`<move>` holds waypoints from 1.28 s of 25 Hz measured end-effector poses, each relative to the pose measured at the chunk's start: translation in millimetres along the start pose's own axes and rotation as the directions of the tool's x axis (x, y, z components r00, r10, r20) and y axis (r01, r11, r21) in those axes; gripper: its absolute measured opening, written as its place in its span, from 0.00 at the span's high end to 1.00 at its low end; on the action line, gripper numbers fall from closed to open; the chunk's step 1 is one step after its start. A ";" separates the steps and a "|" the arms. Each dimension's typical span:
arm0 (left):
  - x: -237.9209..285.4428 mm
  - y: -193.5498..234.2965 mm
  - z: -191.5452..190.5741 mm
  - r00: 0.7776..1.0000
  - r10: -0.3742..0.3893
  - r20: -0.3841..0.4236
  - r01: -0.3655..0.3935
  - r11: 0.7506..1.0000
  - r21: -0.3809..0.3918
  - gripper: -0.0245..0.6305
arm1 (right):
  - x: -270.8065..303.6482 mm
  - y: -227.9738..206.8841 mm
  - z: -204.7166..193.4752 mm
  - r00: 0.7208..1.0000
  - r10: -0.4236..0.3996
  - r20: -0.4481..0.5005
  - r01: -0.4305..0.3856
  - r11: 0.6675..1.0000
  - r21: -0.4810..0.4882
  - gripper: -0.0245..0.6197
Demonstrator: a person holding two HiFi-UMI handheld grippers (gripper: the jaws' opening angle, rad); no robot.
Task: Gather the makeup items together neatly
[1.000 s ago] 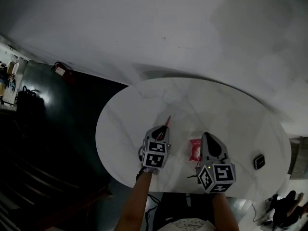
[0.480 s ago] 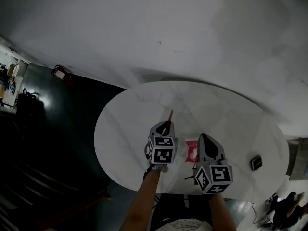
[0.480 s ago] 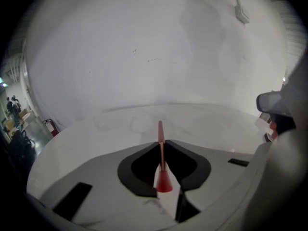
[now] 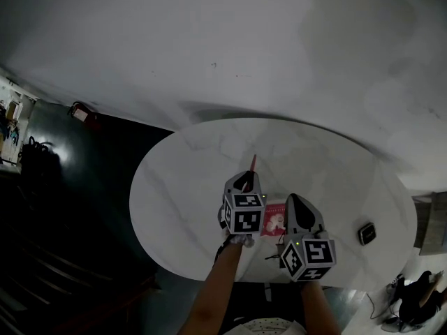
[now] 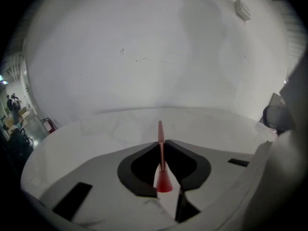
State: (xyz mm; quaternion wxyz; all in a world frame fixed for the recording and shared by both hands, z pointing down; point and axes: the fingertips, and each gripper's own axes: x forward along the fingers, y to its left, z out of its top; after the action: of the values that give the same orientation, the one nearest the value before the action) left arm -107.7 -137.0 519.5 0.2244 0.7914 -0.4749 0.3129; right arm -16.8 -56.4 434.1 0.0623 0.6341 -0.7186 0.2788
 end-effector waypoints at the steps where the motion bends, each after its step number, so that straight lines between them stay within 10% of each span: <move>1: 2.2 -1.2 -0.1 1.000 0.003 -0.004 -0.003 1.000 0.001 0.83 | -0.5 -2.3 0.0 1.000 -0.003 -0.001 0.003 1.000 0.003 0.96; 32: 46.0 -2.9 -20.9 0.995 0.054 -0.084 -0.058 0.997 -0.043 0.83 | -3.2 -47.6 -10.0 0.998 -0.055 -0.028 0.057 0.997 0.059 0.96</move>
State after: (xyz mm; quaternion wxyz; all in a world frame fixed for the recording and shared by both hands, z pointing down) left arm -94.7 -150.2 566.6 0.2528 0.7587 -0.4942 0.3408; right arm 26.2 -50.8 456.4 0.0607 0.6519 -0.6910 0.3064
